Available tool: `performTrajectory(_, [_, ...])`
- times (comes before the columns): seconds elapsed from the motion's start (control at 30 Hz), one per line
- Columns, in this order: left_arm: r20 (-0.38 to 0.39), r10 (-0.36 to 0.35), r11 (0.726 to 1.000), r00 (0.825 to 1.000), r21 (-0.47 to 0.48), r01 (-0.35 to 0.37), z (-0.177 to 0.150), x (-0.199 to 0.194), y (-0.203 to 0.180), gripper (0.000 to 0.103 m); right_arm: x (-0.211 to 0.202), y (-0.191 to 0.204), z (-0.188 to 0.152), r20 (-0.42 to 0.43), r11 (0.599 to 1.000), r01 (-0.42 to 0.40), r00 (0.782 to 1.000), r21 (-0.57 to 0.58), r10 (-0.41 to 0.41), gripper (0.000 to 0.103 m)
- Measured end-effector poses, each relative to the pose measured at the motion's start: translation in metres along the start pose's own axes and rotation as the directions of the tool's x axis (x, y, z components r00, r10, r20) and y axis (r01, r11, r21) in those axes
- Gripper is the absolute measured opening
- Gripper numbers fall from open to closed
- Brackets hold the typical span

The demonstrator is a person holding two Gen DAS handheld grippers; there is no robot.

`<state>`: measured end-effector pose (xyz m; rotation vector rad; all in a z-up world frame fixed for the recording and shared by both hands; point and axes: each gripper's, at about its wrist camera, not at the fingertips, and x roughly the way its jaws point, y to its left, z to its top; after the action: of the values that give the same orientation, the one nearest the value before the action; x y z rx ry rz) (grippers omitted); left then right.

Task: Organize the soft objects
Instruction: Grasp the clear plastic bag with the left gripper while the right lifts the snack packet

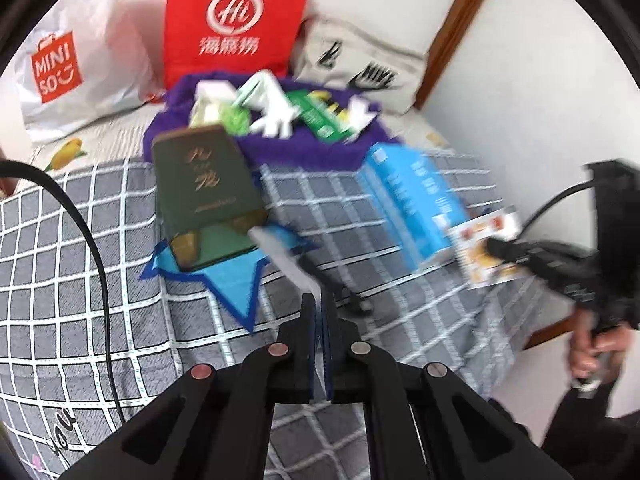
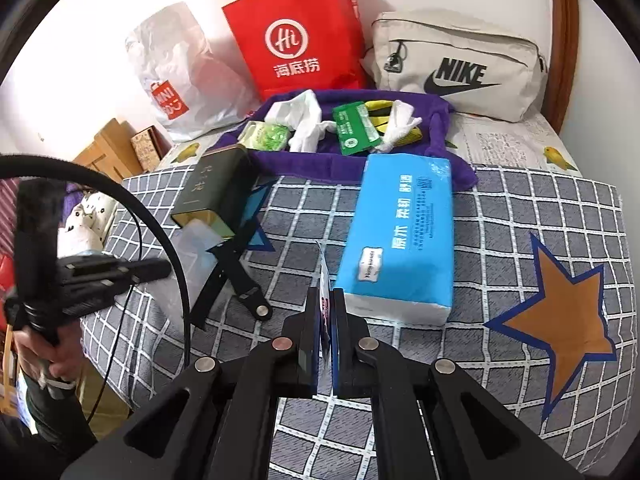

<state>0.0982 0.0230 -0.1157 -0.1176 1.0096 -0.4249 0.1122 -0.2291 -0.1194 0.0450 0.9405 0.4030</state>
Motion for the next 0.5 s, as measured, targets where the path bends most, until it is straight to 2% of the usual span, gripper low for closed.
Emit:
performTrajectory(0.07, [0.025,-0.039,0.999,0.999,0.003,0.039,0.002,-0.013,-0.004,0.004,0.0,0.004,-0.001,0.001,1.0,-0.011,1.0,-0.007,0.011,0.004])
performTrajectory(0.17, [0.053,-0.025,1.0,0.998,0.02,0.024,0.005,-0.025,-0.011,0.004,-0.003,0.009,-0.002,0.002,1.0,-0.021,1.0,-0.018,0.021,0.004])
performTrajectory(0.27, [0.073,-0.053,0.999,0.996,0.016,0.052,0.009,-0.035,-0.012,0.004,-0.006,0.012,-0.001,0.007,0.999,-0.032,0.999,-0.022,0.032,0.004])
performTrajectory(0.5, [0.093,-0.03,0.999,0.995,0.017,0.028,0.014,-0.04,-0.012,0.004,-0.006,0.02,0.003,0.01,0.998,-0.055,0.998,-0.037,0.056,0.004])
